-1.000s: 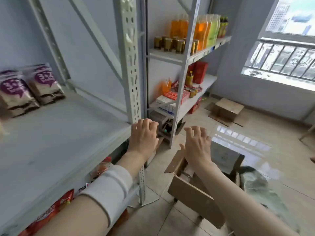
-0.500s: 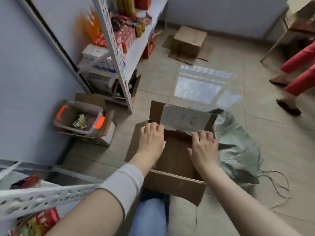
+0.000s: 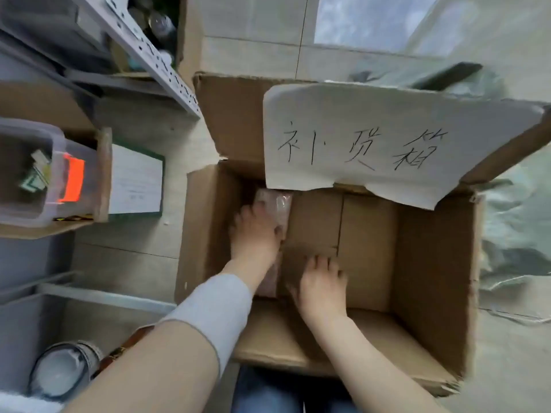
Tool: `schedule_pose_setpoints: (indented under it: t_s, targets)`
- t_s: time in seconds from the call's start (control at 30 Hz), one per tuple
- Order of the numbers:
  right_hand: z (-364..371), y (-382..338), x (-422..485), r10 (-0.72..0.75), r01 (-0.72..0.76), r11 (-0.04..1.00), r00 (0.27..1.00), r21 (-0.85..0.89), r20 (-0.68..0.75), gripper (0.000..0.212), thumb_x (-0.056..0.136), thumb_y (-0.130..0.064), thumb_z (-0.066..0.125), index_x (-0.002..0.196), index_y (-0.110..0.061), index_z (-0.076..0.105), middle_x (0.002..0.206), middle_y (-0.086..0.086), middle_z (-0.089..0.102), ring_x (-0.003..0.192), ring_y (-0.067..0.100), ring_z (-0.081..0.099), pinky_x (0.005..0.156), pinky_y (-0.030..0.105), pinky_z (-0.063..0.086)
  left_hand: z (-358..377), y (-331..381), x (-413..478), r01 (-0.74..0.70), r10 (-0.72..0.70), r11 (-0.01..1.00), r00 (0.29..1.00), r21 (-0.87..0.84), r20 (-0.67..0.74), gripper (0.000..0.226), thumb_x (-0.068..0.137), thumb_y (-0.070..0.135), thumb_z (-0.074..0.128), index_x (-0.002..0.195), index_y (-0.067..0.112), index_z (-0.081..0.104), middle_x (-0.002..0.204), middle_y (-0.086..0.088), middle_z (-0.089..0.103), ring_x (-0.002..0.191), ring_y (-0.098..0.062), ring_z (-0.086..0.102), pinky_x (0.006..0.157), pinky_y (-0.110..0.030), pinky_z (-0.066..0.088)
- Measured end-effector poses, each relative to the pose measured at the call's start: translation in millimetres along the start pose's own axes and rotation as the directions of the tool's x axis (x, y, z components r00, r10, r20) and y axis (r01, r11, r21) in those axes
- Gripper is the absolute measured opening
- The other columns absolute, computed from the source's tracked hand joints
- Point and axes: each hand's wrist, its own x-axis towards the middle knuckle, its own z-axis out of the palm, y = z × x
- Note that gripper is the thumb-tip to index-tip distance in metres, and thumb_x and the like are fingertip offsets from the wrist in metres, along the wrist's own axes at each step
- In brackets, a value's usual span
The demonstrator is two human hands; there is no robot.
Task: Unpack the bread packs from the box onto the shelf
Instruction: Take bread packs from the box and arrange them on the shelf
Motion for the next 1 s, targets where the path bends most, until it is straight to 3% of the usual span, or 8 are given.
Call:
schedule_pose_setpoints:
  t_s: [0.1,0.17,0.33,0.43,0.57,0.77,0.9,1.0]
  targets:
    - [36.0,-17.3,39.1,0.086,-0.118,0.976,0.981,0.185,0.173,0.068,0.087,-0.051,0.05,0.133,-0.005,0.034,0.135,0.015,0.041,0.124,0.033,0.038,0.097,0.042,0.037,31.5,-4.7,41.9,0.104,-0.106,0.977,0.994,-0.187,-0.003,0.06,0.09,0.032,0.053,0.135,0.003,0.026,0.135,-0.021,0.039,0.125,-0.036,0.038,0.1,-0.044,0.035]
    - [53.2,-26.8,56.3,0.132,-0.224,0.918,0.951,0.328,0.28,0.061,0.087,-0.046,0.051,0.131,-0.007,0.038,0.133,0.014,0.044,0.122,0.032,0.043,0.096,0.041,0.041,47.1,-4.3,59.2,0.137,-0.152,0.951,0.988,-0.278,-0.034,0.062,0.09,0.028,0.053,0.138,0.003,0.022,0.136,-0.021,0.039,0.125,-0.035,0.04,0.101,-0.044,0.037]
    - [74.8,-35.5,67.0,0.161,-0.32,0.813,0.926,0.486,0.341,0.045,0.083,-0.04,0.06,0.117,-0.011,0.055,0.12,0.01,0.06,0.117,0.03,0.052,0.093,0.042,0.048,61.2,-3.1,64.5,0.1,-0.21,0.882,0.958,-0.46,-0.195,0.068,0.087,0.019,0.06,0.14,0.006,0.02,0.138,-0.02,0.04,0.127,-0.035,0.038,0.102,-0.043,0.035]
    - [70.7,-27.8,58.1,0.148,-0.367,0.728,0.909,0.579,0.39,0.053,0.076,-0.046,0.068,0.116,-0.012,0.058,0.119,0.01,0.063,0.115,0.029,0.055,0.094,0.039,0.048,49.3,-4.9,64.5,0.11,-0.233,0.802,0.963,-0.587,-0.137,0.081,0.076,0.019,0.073,0.14,0.008,0.024,0.137,-0.016,0.042,0.127,-0.031,0.041,0.102,-0.037,0.036]
    - [50.3,0.3,30.0,0.156,-0.359,0.638,0.927,0.681,0.342,0.056,0.069,-0.039,0.077,0.114,-0.011,0.059,0.115,0.01,0.066,0.105,0.027,0.062,0.082,0.03,0.049,28.8,-7.9,65.1,0.189,-0.171,0.837,0.982,-0.513,0.082,0.069,0.077,0.027,0.073,0.135,0.01,0.039,0.135,-0.017,0.046,0.125,-0.032,0.043,0.101,-0.035,0.039]
    - [11.9,71.1,-26.5,0.261,-0.322,0.6,0.944,0.732,0.201,0.064,0.067,-0.034,0.08,0.118,-0.004,0.055,0.116,0.014,0.064,0.105,0.029,0.06,0.087,0.031,0.045,-9.6,-9.3,18.5,0.203,-0.204,0.631,0.975,-0.749,0.092,0.057,0.077,0.024,0.072,0.124,0.009,0.044,0.124,-0.011,0.057,0.114,-0.03,0.054,0.091,-0.036,0.046]
    - [-13.6,104.3,-74.2,0.245,-0.306,0.469,0.946,0.829,0.21,0.045,0.068,-0.033,0.079,0.102,-0.01,0.06,0.105,0.011,0.066,0.096,0.025,0.062,0.091,0.044,0.051,-33.1,-26.3,-53.1,0.173,-0.227,0.532,0.972,-0.829,0.057,0.06,0.076,0.023,0.073,0.126,0.01,0.044,0.127,-0.009,0.054,0.114,-0.026,0.053,0.094,-0.036,0.045]
    - [-32.9,105.7,-111.0,0.196,-0.2,0.437,0.973,0.877,0.124,0.037,0.067,-0.03,0.081,0.094,-0.012,0.063,0.097,0.007,0.067,0.087,0.021,0.063,0.074,0.033,0.053,-48.8,-47.6,-127.8,0.152,-0.271,0.359,0.961,-0.921,0.053,0.056,0.076,0.018,0.074,0.125,0.011,0.047,0.124,-0.006,0.057,0.109,-0.021,0.057,0.087,-0.035,0.051]
